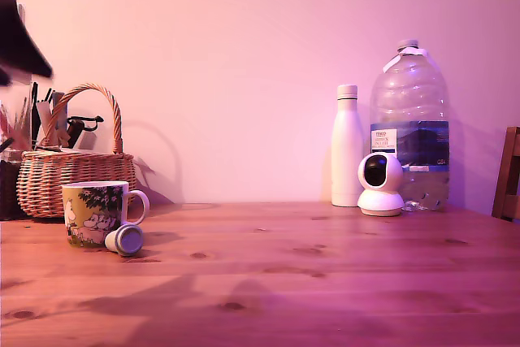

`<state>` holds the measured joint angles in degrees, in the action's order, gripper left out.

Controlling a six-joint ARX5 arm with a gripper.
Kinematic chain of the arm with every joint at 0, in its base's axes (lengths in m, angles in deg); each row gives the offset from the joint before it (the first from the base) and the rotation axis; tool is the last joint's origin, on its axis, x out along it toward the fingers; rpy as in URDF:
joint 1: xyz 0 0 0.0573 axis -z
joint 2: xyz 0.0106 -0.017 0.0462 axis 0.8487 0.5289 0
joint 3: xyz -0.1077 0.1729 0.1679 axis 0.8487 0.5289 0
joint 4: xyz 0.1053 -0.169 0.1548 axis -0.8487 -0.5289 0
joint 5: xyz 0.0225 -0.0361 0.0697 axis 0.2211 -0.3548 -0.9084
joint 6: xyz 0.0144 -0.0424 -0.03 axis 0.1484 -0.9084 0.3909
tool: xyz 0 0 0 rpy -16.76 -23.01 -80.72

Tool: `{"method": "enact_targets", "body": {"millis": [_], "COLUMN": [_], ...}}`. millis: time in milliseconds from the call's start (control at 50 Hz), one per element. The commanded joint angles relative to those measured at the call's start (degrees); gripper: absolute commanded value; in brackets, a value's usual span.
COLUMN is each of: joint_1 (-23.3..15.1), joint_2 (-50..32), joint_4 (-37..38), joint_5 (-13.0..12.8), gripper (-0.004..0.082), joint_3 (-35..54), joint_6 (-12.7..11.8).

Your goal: Pick up the coffee capsules from the table one by one and drop them inside the nearest coffee cup

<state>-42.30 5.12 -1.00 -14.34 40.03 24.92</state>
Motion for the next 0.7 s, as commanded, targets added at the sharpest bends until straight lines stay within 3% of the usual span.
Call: {"method": "enact_targets", "body": {"millis": [0, 40, 60, 120, 180, 200, 580, 680], "joint_1": [0.92, 1.49, 1.77, 2.54, 3.30, 3.58, 5.62, 5.62], "joint_2": [0.02, 0.02, 0.02, 0.07, 0.15, 0.31, 2.23, 2.43], "joint_4": [2.01, 2.80, 2.95, 2.86, 2.10, 1.77, 1.92, 1.70], "joint_5": [0.31, 0.28, 0.26, 0.26, 0.26, 0.26, 0.20, 0.22], "gripper": [0.0503, 0.0503, 0.0503, 0.0503, 0.0503, 0.0503, 0.0500, 0.0509], "joint_3": [2.82, 3.67, 4.02, 4.68, 4.94, 4.94, 4.94, 4.94], "joint_6": [2.86, 2.86, 4.68, 6.23, 6.23, 7.56, 7.54, 6.51]}}
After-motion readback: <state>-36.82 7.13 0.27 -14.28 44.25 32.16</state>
